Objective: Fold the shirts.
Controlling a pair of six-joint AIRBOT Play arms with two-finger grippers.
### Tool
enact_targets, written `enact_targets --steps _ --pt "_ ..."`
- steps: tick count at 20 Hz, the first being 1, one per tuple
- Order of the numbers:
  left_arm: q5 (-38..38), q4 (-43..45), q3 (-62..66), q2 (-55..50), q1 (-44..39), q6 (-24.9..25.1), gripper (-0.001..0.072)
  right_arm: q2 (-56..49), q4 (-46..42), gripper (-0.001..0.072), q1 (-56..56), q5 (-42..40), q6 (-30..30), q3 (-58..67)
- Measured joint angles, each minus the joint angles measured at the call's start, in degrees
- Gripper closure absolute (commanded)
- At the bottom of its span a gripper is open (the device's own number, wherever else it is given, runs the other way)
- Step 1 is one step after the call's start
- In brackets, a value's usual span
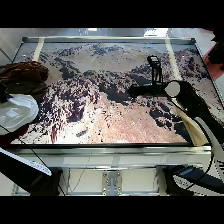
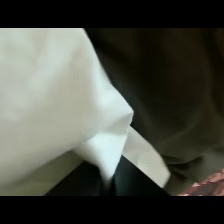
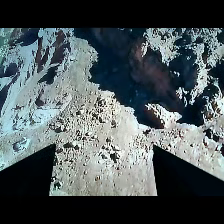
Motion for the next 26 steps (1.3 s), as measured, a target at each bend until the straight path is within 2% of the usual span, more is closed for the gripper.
enact_targets --steps 1,3,4,7,10,12,15,22,23,25,26 --pt "0.15 -4.85 0.48 -0.07 0.00 2.19 0.0701 0.00 -0.04 0.0049 0.00 -0.13 0.09 0.00" --pt "-0.37 -18.36 1.25 0.15 -0.31 8.00 0.0702 0.00 -0.24 0.0306 0.00 -0.66 0.24 0.02" --pt "-1.25 -25.97 1.51 0.70 -0.70 11.06 0.0702 0.00 -0.46 0.0339 0.00 -1.11 0.31 0.07" --pt "-2.99 -45.07 1.95 4.42 -3.74 18.75 0.0703 0.17 -1.86 0.0335 -0.48 -2.58 0.37 0.11" --pt "-5.11 -52.63 2.12 10.29 -11.02 22.64 0.0702 0.92 -2.91 0.0318 -2.36 -3.63 0.39 0.66" --pt "-5.75 -52.94 2.14 13.68 -18.23 24.11 0.0702 1.84 -3.58 0.0318 -4.70 -3.82 0.39 1.81" --pt "-5.77 -48.26 1.77 16.39 -31.69 25.18 0.0702 3.78 -4.72 0.0319 -9.49 -4.00 0.33 4.42" --pt "-0.63 -24.55 -0.61 12.92 -65.66 24.44 0.0695 6.49 -6.99 0.0318 -22.77 -3.39 -0.17 8.15" --pt "-0.22 -22.14 -0.72 11.37 -69.31 23.80 0.0602 6.60 -7.15 0.0318 -24.48 -3.08 -0.20 8.13" --pt "1.55 -18.78 -0.83 9.01 -74.07 22.99 0.0039 6.60 -7.37 0.0309 -27.08 -2.12 -0.22 7.50" --pt "2.86 -17.27 -0.63 8.17 -75.60 22.38 -0.0010 6.54 -7.39 0.0249 -28.04 -1.57 -0.24 6.86"
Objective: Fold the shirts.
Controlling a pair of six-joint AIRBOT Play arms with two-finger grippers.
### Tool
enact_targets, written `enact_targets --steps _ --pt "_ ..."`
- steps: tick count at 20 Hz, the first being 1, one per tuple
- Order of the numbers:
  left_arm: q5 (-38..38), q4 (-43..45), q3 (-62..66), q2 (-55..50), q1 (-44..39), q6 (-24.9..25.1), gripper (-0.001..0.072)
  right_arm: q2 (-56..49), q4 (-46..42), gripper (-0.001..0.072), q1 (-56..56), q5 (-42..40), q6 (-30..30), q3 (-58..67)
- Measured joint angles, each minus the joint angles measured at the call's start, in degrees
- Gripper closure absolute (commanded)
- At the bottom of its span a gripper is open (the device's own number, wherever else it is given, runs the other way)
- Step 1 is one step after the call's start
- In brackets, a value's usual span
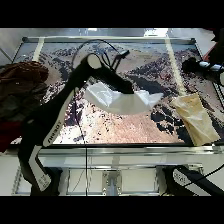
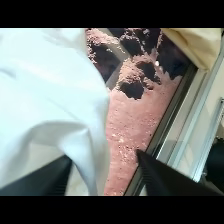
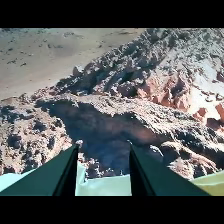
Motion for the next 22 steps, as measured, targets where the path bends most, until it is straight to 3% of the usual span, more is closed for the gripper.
enact_targets --steps 4,8,15,22 --pt "6.08 7.02 3.89 -0.46 0.17 -2.16 -0.0010 -2.51 4.20 0.0244 -1.68 4.17 -4.02 -4.11" --pt "9.86 15.98 5.51 3.28 6.97 -8.48 -0.0009 -11.47 11.32 0.0219 -2.12 10.21 -11.61 -6.51" --pt "2.01 21.94 1.07 6.51 20.22 -13.79 -0.0008 -25.42 13.14 0.0214 -1.92 12.76 -16.65 -3.96" --pt "-0.96 23.93 -1.62 6.14 24.15 -14.47 -0.0009 -33.73 14.08 0.0230 0.20 12.50 -18.25 3.13"
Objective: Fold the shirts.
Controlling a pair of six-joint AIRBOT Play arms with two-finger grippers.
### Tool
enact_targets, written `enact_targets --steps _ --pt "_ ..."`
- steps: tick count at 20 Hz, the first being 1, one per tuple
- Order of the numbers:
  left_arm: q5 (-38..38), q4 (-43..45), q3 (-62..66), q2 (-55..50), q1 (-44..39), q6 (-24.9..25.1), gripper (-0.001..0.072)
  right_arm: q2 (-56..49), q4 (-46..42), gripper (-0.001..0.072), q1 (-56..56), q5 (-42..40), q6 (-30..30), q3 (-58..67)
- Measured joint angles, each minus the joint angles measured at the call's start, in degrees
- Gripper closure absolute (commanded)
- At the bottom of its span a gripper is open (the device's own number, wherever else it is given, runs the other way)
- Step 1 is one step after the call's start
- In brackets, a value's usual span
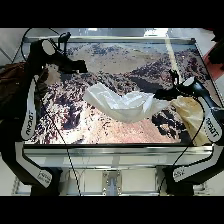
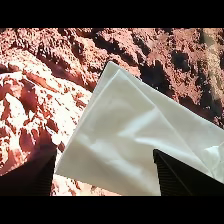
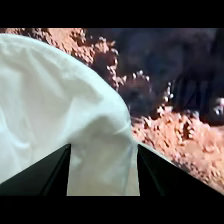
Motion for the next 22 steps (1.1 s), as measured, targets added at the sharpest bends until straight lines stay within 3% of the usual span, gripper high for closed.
enact_targets --steps 1,2,4,14,22 --pt "-0.28 0.15 -0.11 -0.07 0.15 -0.04 -0.0008 -0.98 0.17 0.0245 0.24 0.09 -0.02 0.79" --pt "-0.37 0.24 -0.17 -0.07 0.26 -0.09 -0.0008 -1.84 0.59 0.0343 0.46 0.17 -0.07 1.46" --pt "-0.83 0.35 -0.26 -0.07 0.33 -0.22 -0.0008 -2.93 0.87 0.0672 0.63 1.29 -0.11 2.23" --pt "-8.57 0.90 -4.81 -1.57 0.44 0.42 -0.0001 -0.44 -1.03 0.0685 -2.64 13.00 -0.04 10.21" --pt "-1.18 -4.22 -11.45 -7.45 1.46 9.81 0.0004 1.70 1.27 0.0684 -3.23 17.84 1.29 14.05"
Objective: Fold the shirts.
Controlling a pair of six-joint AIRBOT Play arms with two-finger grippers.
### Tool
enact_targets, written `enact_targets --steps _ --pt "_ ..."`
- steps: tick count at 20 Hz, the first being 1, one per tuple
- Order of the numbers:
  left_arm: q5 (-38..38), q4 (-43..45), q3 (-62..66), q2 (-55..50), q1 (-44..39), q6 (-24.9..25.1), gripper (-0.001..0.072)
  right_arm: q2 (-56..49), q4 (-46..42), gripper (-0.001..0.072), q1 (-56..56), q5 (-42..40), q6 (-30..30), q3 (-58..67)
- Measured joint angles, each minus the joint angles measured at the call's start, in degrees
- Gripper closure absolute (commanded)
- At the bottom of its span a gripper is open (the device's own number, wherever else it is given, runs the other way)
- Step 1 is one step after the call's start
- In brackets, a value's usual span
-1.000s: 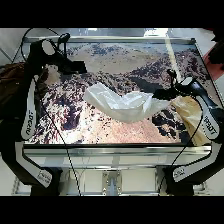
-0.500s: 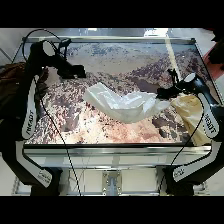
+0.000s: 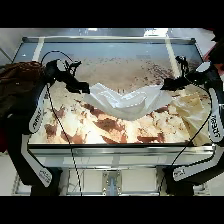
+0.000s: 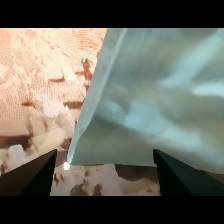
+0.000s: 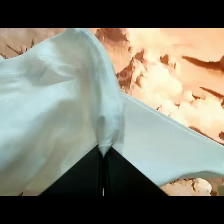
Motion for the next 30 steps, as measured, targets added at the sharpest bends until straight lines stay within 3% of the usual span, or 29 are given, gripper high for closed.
enact_targets --steps 5,13,14,15,16,17,24,30 --pt "-0.92 -10.05 -0.48 -2.27 4.74 -0.66 0.0003 0.13 1.31 0.0684 -0.02 0.81 0.70 0.26" --pt "-7.65 -13.84 -0.57 -5.97 6.54 -2.08 0.0004 0.17 4.98 0.0684 -0.02 0.35 0.92 0.31" --pt "-7.69 -14.05 -0.57 -6.34 6.23 -2.05 0.0076 0.17 5.18 0.0684 -0.02 0.28 0.94 0.31" --pt "-7.52 -14.56 -0.57 -6.62 5.95 -1.99 0.0287 0.17 5.40 0.0684 -0.02 0.28 0.98 0.31" --pt "-7.08 -14.99 -0.57 -6.82 5.75 -1.90 0.0593 0.17 5.57 0.0685 -0.02 0.33 1.03 0.31" --pt "-6.69 -15.76 -0.57 -6.99 5.64 -1.77 0.0698 0.17 5.62 0.0684 -0.02 0.39 1.11 0.31" --pt "-10.34 -31.47 6.12 -5.40 6.95 5.29 0.0702 4.22 4.00 0.0686 -0.13 2.69 2.32 1.22" --pt "-10.29 -39.19 16.48 12.00 13.40 8.59 0.0701 19.34 -5.09 0.0689 -1.57 9.81 5.73 6.86"
